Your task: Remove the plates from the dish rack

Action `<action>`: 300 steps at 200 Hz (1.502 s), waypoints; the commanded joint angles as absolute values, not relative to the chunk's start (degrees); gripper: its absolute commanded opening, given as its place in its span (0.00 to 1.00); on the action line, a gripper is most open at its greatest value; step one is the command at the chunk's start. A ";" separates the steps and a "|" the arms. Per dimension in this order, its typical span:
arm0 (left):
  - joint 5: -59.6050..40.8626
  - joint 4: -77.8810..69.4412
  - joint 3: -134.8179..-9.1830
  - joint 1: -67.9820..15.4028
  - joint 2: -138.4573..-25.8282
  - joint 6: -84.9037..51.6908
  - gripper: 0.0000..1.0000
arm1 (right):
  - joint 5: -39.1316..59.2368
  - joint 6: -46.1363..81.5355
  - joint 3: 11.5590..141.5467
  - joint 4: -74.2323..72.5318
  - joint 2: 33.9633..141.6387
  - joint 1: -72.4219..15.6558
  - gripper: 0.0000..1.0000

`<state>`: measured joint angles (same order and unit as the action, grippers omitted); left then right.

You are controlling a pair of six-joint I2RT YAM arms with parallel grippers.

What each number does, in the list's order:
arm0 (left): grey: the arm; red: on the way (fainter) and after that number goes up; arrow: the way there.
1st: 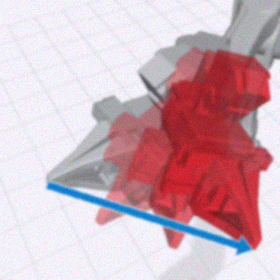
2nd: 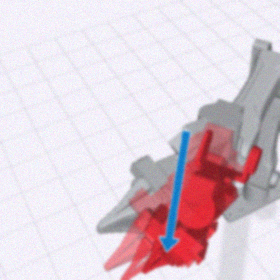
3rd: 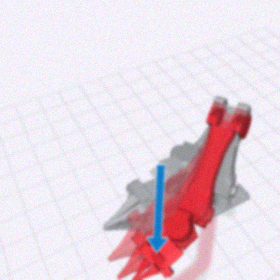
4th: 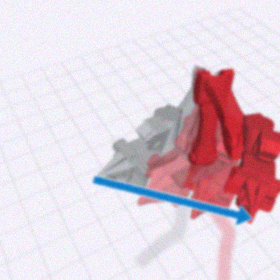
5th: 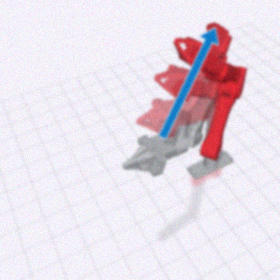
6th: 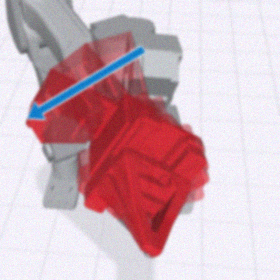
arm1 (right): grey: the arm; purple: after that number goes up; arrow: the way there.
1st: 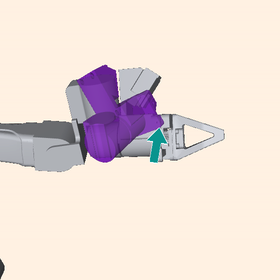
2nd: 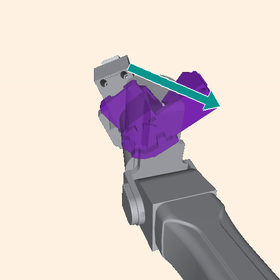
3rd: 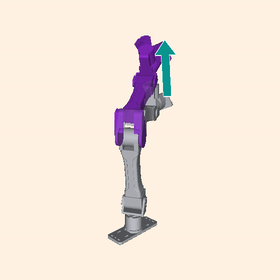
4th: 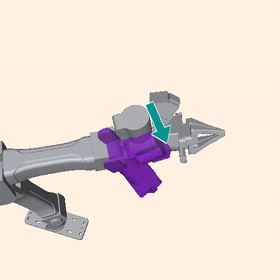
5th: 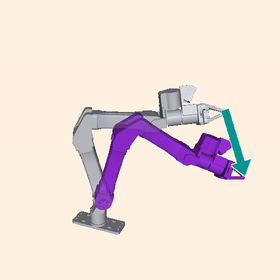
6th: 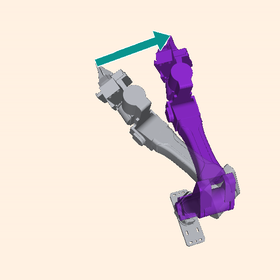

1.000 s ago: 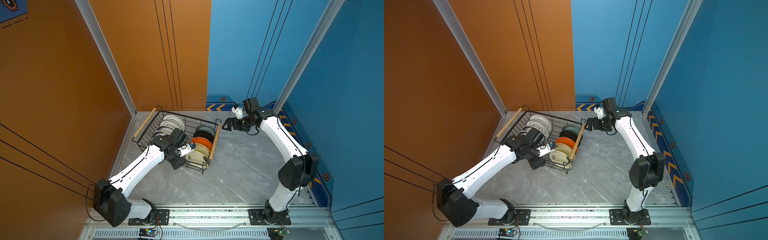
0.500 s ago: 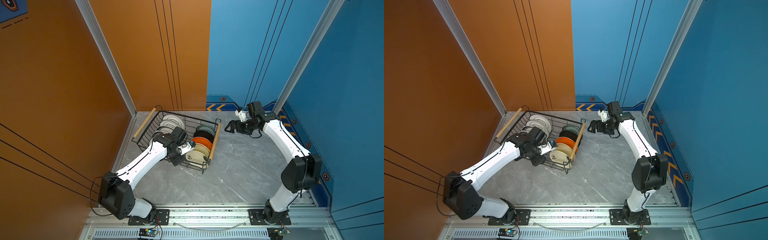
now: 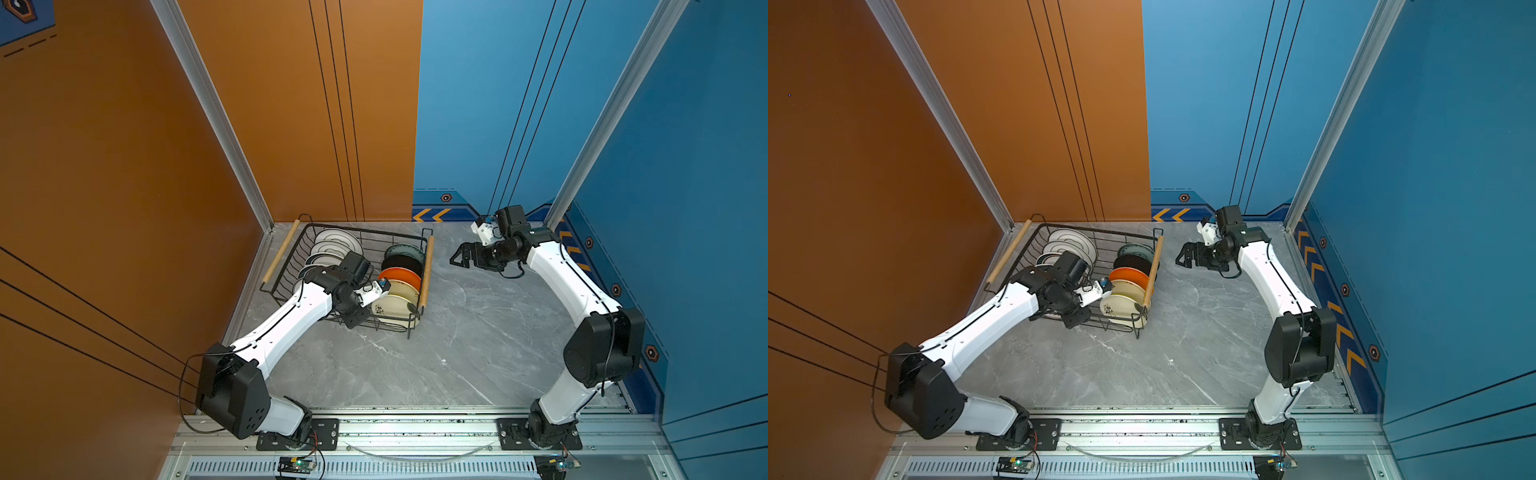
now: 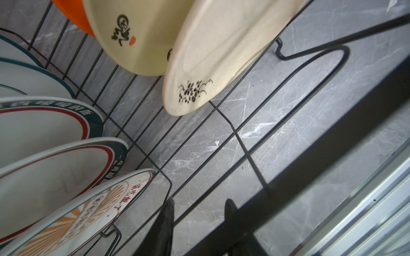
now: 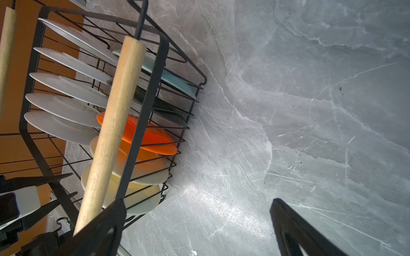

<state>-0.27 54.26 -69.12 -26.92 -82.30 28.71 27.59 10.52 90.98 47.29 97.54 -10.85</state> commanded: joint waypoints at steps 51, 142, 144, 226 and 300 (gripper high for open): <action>2.91 56.40 -70.82 -23.10 -87.54 19.00 0.29 | 29.86 11.07 90.16 45.78 95.38 -9.18 1.00; 3.10 56.41 -74.10 -19.45 -91.85 11.39 0.22 | 30.66 12.04 89.98 44.64 97.58 -8.71 1.00; 2.95 56.49 -74.25 -19.30 -91.96 11.17 0.21 | 30.74 12.04 90.04 44.62 97.63 -8.70 1.00; -0.81 58.54 -80.52 -17.40 -98.11 2.32 0.18 | 30.28 13.18 90.27 44.12 99.05 -8.87 1.00; 0.22 63.28 -87.94 -18.59 -104.31 -6.01 0.12 | 30.40 13.76 90.71 44.00 100.19 -8.96 1.00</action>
